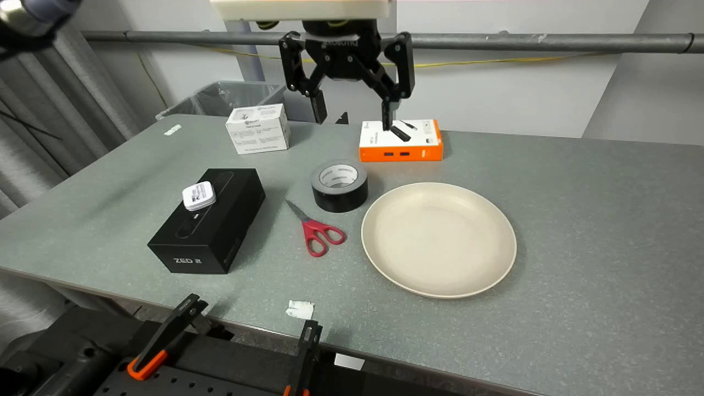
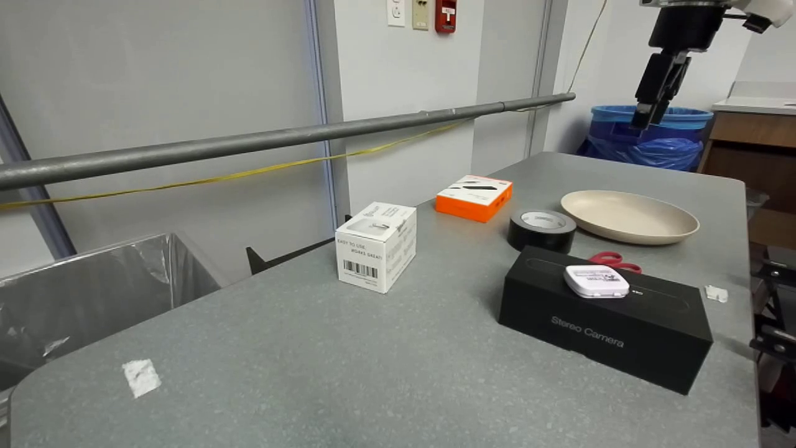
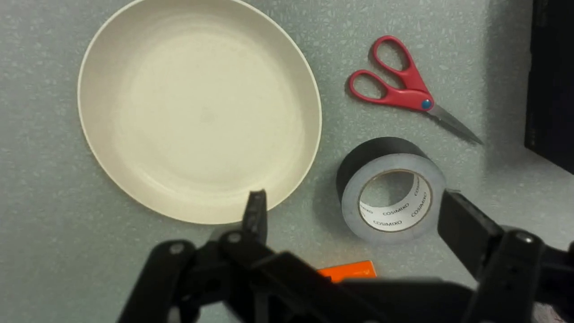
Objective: Put the tape on the plate
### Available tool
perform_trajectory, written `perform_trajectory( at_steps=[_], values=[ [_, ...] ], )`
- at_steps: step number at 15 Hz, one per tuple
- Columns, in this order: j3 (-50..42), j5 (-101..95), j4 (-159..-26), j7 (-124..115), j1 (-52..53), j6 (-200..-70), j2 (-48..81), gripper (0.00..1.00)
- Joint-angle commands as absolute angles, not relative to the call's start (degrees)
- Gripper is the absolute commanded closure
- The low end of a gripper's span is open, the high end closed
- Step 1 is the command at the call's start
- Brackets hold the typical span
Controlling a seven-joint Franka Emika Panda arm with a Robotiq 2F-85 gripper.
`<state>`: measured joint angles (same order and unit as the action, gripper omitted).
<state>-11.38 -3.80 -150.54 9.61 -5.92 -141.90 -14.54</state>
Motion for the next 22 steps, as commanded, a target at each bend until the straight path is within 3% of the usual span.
perform_trajectory(
  at_steps=[1, 6, 17, 18, 22],
  values=[
    [-10.61, -3.49, -150.06, 9.78, -6.63, -141.78, -13.93, 0.0],
    [-9.8, -5.44, -149.2, 7.4, -7.22, -143.68, -10.76, 0.0],
    [-7.15, -9.47, -132.54, -12.05, -2.75, -152.59, 17.42, 0.0],
    [-6.4, -7.14, -137.32, -7.74, -3.87, -152.89, 12.61, 0.0],
    [-6.85, -7.68, -133.57, -9.73, -3.01, -152.9, 17.08, 0.0]
  ],
)
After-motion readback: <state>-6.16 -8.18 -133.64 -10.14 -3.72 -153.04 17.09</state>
